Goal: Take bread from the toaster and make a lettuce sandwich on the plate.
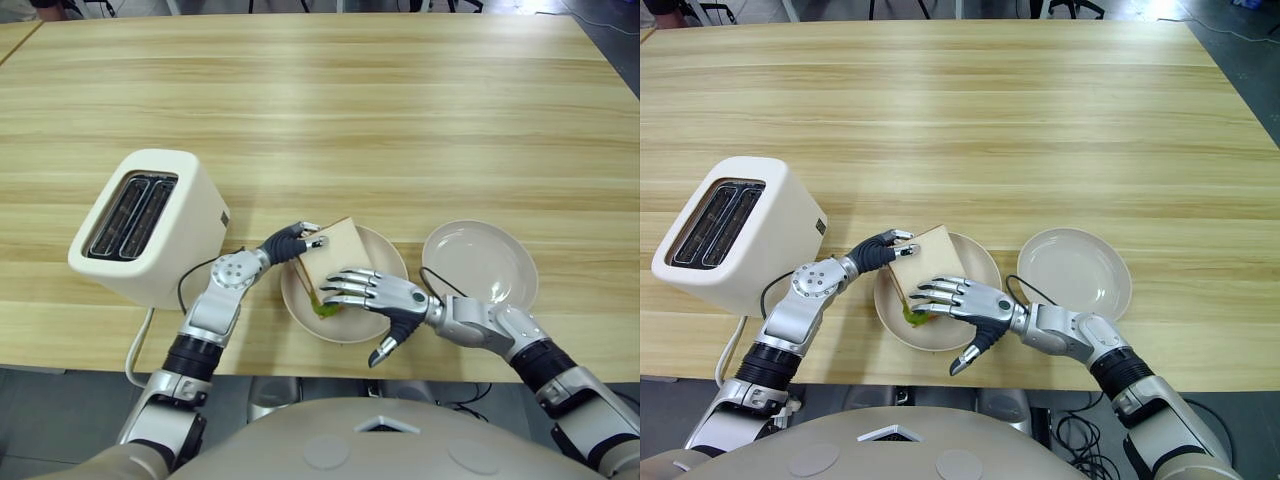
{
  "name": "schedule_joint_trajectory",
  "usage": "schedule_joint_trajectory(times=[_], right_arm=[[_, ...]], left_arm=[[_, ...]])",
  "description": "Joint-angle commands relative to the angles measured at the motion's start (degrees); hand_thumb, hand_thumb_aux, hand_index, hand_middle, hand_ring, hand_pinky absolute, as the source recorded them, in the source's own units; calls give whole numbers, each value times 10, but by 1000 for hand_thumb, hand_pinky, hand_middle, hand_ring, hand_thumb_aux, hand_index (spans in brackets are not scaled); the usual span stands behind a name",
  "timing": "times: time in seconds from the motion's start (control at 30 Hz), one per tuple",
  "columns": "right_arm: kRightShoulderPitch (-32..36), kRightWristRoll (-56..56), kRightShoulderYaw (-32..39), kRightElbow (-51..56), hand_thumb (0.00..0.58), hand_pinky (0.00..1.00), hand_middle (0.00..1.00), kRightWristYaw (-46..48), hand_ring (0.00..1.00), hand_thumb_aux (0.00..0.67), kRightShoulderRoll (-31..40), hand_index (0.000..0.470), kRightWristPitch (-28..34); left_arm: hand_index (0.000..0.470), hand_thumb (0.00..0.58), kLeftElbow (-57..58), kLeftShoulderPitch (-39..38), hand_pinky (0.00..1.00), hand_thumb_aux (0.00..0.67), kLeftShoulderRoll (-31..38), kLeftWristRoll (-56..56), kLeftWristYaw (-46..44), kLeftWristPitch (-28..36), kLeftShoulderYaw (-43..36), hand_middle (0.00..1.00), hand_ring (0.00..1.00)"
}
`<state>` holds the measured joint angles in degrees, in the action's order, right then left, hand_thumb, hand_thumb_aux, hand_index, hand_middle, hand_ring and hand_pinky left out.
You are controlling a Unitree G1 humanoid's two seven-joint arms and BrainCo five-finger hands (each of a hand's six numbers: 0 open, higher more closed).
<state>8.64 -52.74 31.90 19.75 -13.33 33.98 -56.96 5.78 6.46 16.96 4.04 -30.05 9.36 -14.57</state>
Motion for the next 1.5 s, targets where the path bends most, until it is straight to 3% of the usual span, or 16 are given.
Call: schedule_joint_trajectory(times=[0.03,0.1,0.13,0.2,0.23,0.67,0.9,0.93,0.97,1.03,1.07,1.1,1.13,1.23,1.37,1.5], right_arm=[[-2,42,27,27,0,0,0,78,0,0,-5,0,3],[-5,72,36,33,0,0,0,119,0,0,-2,0,6],[-6,81,38,36,0,0,0,135,0,0,-1,0,8],[-9,97,40,40,0,0,0,160,0,0,1,0,11],[-10,104,39,42,0,0,0,168,0,0,1,0,12],[-22,133,25,39,0,0,0,203,0,0,-2,0,14],[-18,170,-10,28,0,0,0,174,0,0,-19,0,7],[-19,206,-16,20,148,263,263,179,263,92,-22,63,-1],[-21,250,-16,12,466,678,678,193,678,373,-23,256,-6],[-27,367,-9,-20,579,1000,1000,234,1000,638,-18,438,-3],[-31,430,-3,-42,580,1000,1000,260,1000,670,-12,460,6],[-34,497,5,-69,580,1000,1000,291,1000,670,-2,460,20],[-38,561,9,-99,580,1000,1000,319,1000,670,8,460,35],[-46,685,5,-164,580,1000,1000,388,1000,670,35,460,74],[-58,744,-31,-208,580,1000,1000,435,1000,670,43,460,106],[-79,828,-67,-245,580,1000,1000,478,1000,670,41,460,156]], left_arm=[[0,0,25,-4,1000,0,6,29,-9,-11,-37,1000,1000],[0,0,33,3,1000,0,12,52,13,-28,-36,1000,1000],[0,0,37,9,769,0,15,67,31,-37,-32,769,769],[0,0,35,30,651,0,28,113,90,-62,-18,651,651],[0,0,30,39,0,0,36,133,116,-70,-9,0,0],[0,0,-87,98,0,0,140,425,363,-28,50,0,0],[0,0,-149,62,0,0,106,419,378,-31,58,0,0],[0,0,-156,55,0,0,97,401,374,-38,64,0,0],[0,0,-162,48,0,0,87,376,368,-46,71,0,0],[0,0,-177,33,0,0,66,312,348,-69,84,0,0],[63,148,-185,26,0,92,58,283,339,-80,89,0,0],[251,460,-195,17,0,365,49,251,327,-90,95,0,0],[395,568,-208,6,0,575,42,219,312,-97,101,0,0],[460,580,-240,-16,0,670,41,164,278,-111,115,0,0],[460,580,-277,-39,882,670,47,120,247,-107,140,882,882],[460,580,-324,-73,1000,670,54,67,206,-98,162,1000,1000]])
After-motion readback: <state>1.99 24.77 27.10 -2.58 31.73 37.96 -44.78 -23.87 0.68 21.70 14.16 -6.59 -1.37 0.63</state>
